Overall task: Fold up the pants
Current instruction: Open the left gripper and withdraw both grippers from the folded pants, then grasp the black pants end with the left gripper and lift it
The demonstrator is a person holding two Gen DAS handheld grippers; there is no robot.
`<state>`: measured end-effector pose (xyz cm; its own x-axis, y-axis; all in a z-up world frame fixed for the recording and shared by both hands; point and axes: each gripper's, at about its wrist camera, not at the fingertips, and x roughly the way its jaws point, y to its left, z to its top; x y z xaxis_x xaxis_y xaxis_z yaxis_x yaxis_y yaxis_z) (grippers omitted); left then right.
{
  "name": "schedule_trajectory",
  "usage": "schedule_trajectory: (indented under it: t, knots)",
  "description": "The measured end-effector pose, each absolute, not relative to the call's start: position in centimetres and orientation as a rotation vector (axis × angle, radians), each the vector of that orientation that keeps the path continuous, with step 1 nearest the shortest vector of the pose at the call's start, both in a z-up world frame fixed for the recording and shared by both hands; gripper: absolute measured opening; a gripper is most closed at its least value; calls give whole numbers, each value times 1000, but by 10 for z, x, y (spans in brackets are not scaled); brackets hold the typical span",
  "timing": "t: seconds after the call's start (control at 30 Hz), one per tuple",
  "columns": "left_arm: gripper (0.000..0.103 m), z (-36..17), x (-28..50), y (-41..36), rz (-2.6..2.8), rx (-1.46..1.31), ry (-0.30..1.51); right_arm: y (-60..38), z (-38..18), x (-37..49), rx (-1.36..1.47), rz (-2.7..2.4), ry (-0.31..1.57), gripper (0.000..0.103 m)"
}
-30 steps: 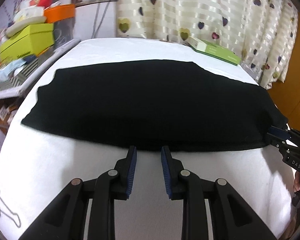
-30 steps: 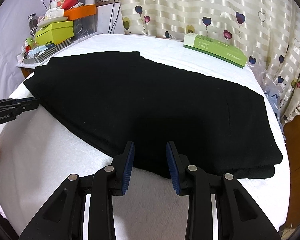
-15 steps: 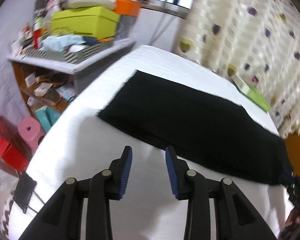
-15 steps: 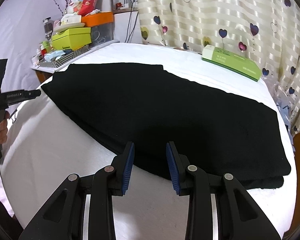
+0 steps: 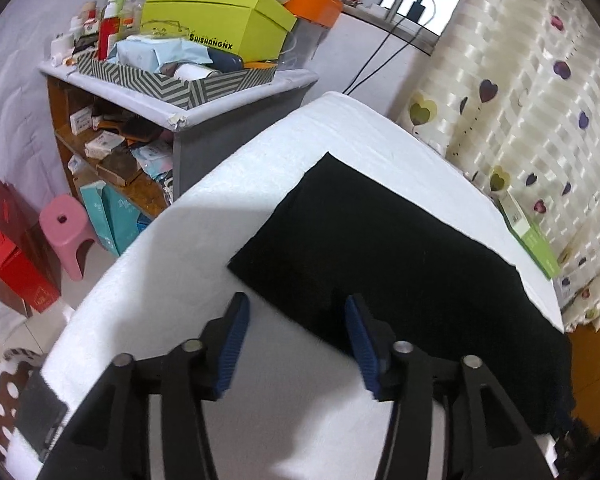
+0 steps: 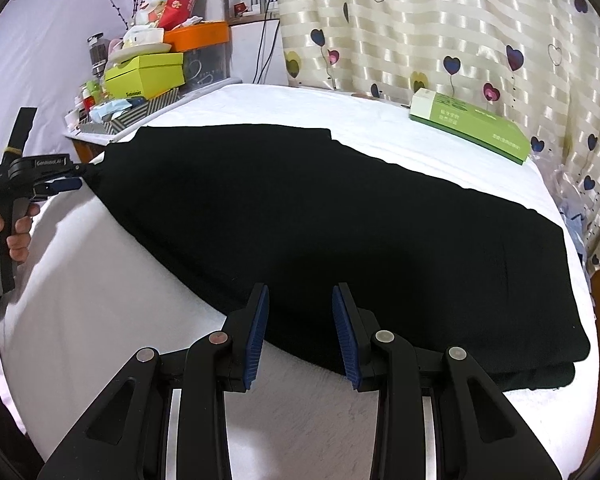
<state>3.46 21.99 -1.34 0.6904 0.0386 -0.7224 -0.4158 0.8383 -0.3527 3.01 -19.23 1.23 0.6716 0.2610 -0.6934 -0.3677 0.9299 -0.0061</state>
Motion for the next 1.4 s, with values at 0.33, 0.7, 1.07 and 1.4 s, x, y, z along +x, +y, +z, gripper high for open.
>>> schedule_trajectory:
  t: [0.33,0.7,1.07,1.4]
  knots:
    - [39,-14,55,202,423,-402,759,-193,14,28,-136,364,745,34]
    - [6,14,44,211,264,-512,650,-207,17,27,-100,343,730,34]
    - [6,72,67,133,-26,-379,568,-217,20,25,-62,326,722,34]
    - [6,64,87,14,-342,-233,633,-240,22,19,-24,273,722,34]
